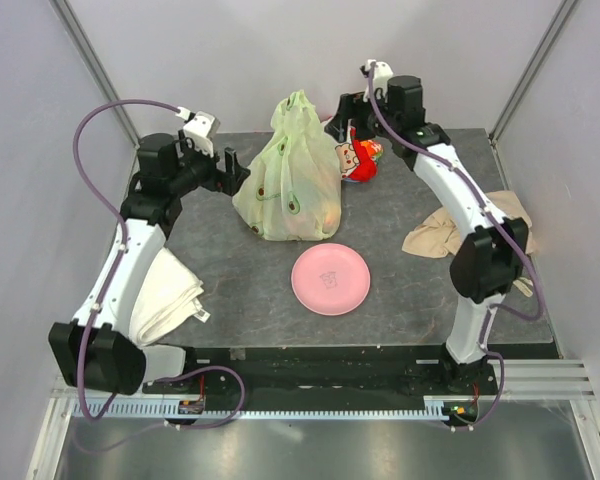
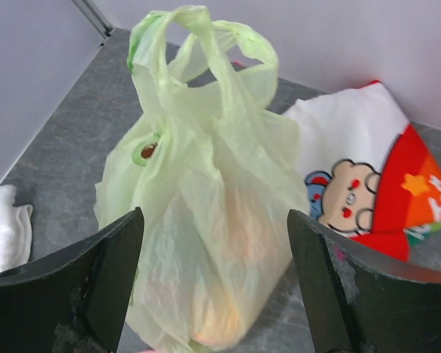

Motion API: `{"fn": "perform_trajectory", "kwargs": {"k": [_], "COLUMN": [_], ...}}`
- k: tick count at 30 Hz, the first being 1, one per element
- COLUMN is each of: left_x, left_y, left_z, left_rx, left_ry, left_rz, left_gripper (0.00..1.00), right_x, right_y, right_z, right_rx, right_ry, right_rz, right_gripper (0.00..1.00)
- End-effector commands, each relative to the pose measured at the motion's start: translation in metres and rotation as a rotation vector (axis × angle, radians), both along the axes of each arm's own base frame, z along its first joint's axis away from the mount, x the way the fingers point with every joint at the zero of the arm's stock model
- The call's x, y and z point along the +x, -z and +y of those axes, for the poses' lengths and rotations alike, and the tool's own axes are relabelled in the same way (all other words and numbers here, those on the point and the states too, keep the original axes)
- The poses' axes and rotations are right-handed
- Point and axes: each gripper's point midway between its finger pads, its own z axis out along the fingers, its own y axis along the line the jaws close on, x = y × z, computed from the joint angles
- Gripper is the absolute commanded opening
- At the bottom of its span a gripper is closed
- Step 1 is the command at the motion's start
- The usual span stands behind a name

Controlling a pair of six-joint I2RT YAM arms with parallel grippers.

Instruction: Take the fake fruits out of the plastic bag

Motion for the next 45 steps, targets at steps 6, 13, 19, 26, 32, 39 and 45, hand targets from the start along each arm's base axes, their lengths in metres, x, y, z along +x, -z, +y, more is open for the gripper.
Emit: {"fn": "perform_trajectory", "kwargs": {"k": [6,13,19,26,32,39,45], "left_x": [0.017,0.015,0.024,0.061,0.093,0.123,0.158], "left_y": [0.011,0.017,0.020,-0.003,-0.014,0.008,-0.006], "left_z": [-0.005,-0.003,-0.003,-0.012,-0.040,-0.098,-0.126], "left_rx": [-0.060,-0.056,-0.051,-0.122,-0.203,-0.179,-0.107], "left_ry": [-0.024,-0.034,-0.043,-0.064,-0.021,0.107,0.047], "left_rz": [0.034,0.028,0.020,0.071,0.101,0.112,-0.020], "left_gripper": [0.93,0.93,0.93,0.93,0.95,0.99,0.99], "right_x": [0.036,0.076,0.078,0.023,-0.065,-0.121,-0.133], "right_y": [-0.038,-0.008,-0.006,-0.038,-0.022,0.038,0.064], "right_z": [0.087,0.103,0.121,0.074,0.023,-0.003,-0.016], "right_rx": [0.106,0.110,0.104,0.029,-0.092,-0.147,-0.217], "right_ry": [-0.027,0.031,-0.005,-0.060,-0.122,-0.128,-0.128], "right_rz": [-0.150,-0.173,-0.213,-0.184,-0.179,-0.042,-0.030], "right_gripper": [0.88,0.78,0.28,0.00,0.00,0.00,0.00]}}
